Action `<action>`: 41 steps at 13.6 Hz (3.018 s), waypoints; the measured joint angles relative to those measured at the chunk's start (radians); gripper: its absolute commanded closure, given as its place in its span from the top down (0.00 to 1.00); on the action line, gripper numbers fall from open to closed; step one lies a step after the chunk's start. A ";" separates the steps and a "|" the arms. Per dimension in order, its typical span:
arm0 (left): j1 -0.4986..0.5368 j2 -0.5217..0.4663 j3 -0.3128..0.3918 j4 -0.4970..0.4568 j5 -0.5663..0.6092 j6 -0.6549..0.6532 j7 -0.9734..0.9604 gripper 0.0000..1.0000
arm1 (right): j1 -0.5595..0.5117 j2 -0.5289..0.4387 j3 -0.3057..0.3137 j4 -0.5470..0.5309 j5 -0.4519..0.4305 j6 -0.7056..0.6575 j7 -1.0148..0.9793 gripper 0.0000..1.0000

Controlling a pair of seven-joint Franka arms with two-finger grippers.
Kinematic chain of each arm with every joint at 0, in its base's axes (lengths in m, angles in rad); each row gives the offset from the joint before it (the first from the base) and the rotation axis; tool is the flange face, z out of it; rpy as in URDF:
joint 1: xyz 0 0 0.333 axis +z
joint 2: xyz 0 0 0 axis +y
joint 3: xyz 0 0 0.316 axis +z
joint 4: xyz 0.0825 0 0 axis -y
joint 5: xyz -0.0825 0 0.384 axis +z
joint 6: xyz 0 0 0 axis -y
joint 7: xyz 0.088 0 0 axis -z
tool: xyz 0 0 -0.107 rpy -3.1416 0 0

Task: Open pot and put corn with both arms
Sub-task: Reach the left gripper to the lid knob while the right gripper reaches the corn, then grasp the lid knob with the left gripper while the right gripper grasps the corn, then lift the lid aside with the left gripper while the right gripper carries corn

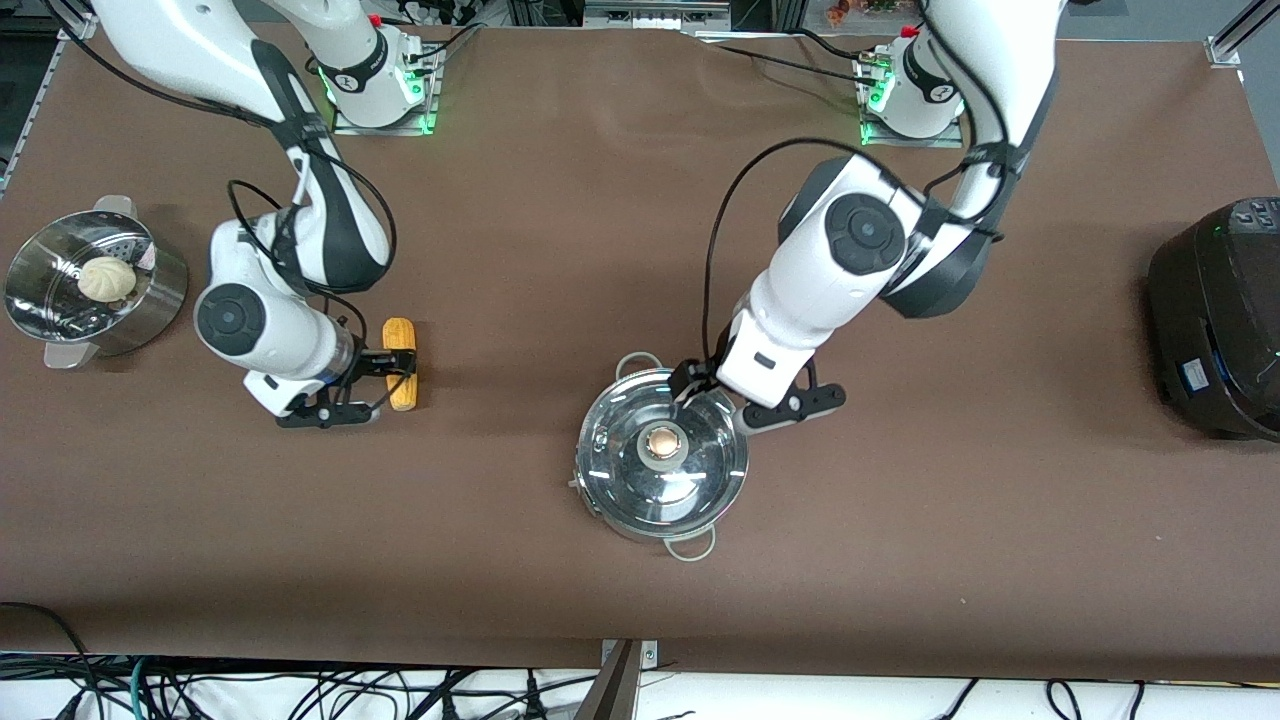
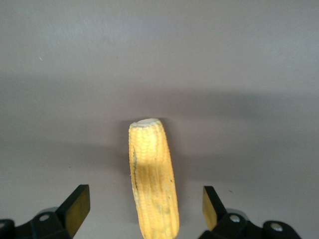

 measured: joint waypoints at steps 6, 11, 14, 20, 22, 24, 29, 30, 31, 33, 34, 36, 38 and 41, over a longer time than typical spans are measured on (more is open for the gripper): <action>-0.185 0.196 0.202 0.237 0.000 0.036 -0.039 0.90 | 0.019 0.053 -0.002 -0.083 0.000 0.011 0.001 0.49; -0.218 0.234 0.231 0.251 0.000 0.066 -0.043 0.61 | 0.019 0.067 -0.003 -0.076 0.000 -0.005 0.000 0.00; -0.218 0.240 0.234 0.251 0.000 0.066 -0.043 0.51 | 0.018 0.062 -0.005 0.044 0.000 -0.149 0.000 0.00; -0.219 0.241 0.234 0.253 0.000 0.068 -0.043 0.00 | 0.011 0.043 -0.006 0.251 0.000 -0.331 0.000 0.00; -0.220 0.241 0.235 0.253 0.011 0.069 -0.041 0.00 | 0.011 0.044 -0.005 0.271 0.002 -0.333 0.000 0.00; -0.224 0.241 0.234 0.254 0.034 0.069 -0.042 0.00 | 0.011 0.044 -0.005 0.322 0.017 -0.366 0.000 0.00; -0.223 0.230 0.235 0.275 0.032 0.046 -0.043 0.00 | 0.011 0.043 -0.004 0.462 0.127 -0.421 0.000 0.00; -0.219 0.216 0.235 0.286 0.024 0.028 -0.042 0.00 | 0.011 0.043 -0.003 0.482 0.158 -0.425 0.000 0.00; -0.210 0.193 0.236 0.295 0.013 -0.002 -0.038 0.00 | 0.011 0.043 -0.001 0.499 0.200 -0.425 0.003 0.00; -0.172 0.121 0.236 0.291 -0.031 -0.074 0.020 0.00 | 0.012 0.043 0.000 0.523 0.297 -0.425 0.047 0.00; -0.146 0.075 0.236 0.265 -0.055 -0.108 0.071 0.00 | 0.015 0.043 0.001 0.532 0.332 -0.423 0.083 0.00; -0.083 -0.040 0.235 0.141 -0.076 -0.175 0.198 0.00 | 0.034 0.044 0.018 0.548 0.363 -0.403 0.162 0.00; -0.010 -0.161 0.231 -0.034 -0.082 -0.222 0.362 0.00 | 0.092 0.052 0.035 0.550 0.366 -0.314 0.267 0.00; 0.107 -0.306 0.230 -0.294 -0.085 -0.234 0.652 0.00 | 0.195 0.097 0.059 0.553 0.378 -0.094 0.421 0.00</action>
